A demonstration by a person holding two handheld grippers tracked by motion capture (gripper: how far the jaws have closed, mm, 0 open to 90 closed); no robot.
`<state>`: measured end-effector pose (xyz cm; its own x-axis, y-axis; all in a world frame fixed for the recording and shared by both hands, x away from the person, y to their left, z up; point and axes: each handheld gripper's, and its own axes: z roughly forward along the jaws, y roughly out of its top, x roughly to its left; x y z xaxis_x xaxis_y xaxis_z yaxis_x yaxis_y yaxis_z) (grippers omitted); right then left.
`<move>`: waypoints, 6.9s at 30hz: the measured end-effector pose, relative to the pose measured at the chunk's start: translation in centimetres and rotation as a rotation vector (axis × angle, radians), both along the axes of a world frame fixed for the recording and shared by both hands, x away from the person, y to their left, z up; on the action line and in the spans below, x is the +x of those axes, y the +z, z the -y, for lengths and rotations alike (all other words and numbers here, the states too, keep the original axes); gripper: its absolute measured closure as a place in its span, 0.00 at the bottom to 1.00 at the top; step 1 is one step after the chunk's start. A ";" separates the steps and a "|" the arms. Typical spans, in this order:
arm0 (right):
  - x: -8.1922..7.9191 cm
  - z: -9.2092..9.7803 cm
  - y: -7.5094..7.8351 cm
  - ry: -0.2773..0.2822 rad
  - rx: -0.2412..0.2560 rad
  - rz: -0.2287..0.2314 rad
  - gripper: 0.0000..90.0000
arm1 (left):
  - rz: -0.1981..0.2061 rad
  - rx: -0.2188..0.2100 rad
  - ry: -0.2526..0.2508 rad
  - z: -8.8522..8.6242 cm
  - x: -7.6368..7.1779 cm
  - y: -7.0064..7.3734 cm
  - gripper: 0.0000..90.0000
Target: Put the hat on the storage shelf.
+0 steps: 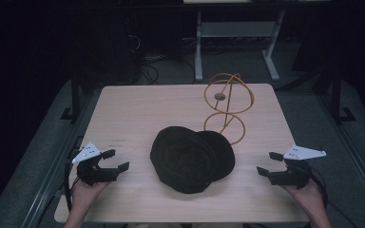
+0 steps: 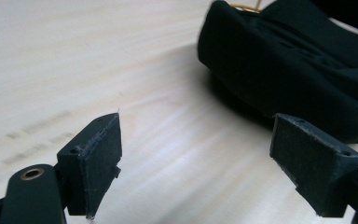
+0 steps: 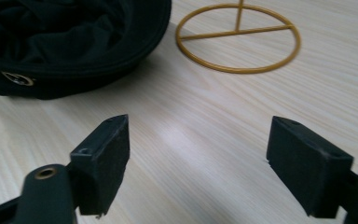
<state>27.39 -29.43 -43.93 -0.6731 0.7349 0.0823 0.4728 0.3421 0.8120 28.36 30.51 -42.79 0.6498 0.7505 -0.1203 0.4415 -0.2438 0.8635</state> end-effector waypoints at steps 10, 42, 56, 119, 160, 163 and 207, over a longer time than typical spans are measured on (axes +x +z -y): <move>-0.5 -2.3 0.9 0.024 -0.018 0.004 0.16 | -0.014 0.011 0.026 -0.7 0.3 -0.3 0.18; 0.2 -13.6 5.8 0.336 -0.066 -0.007 0.29 | -0.003 0.004 0.030 -1.0 0.3 0.0 0.18; 0.4 -20.3 4.6 0.493 -0.137 -0.068 0.39 | -0.015 0.016 0.014 -0.5 0.3 0.2 0.18; -1.0 -22.9 8.4 0.599 -0.153 0.037 0.84 | -0.028 -0.024 -0.110 2.9 -0.1 1.0 0.18; 0.5 -19.8 14.1 0.618 -0.035 0.081 0.84 | 0.101 -0.040 -0.304 9.7 1.1 6.0 0.18; 0.2 -19.5 14.4 0.645 -0.027 0.099 0.84 | 0.109 -0.048 -0.309 9.6 1.3 6.3 0.18; 0.7 -16.3 12.5 0.707 0.105 0.071 0.77 | 0.127 -0.133 -0.467 10.2 2.9 10.9 0.96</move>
<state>28.11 -13.13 -31.38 -0.9915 0.1118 0.0670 0.1118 0.4654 0.8780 31.24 20.28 -31.88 0.9284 0.3598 -0.0931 0.2008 -0.2747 0.9403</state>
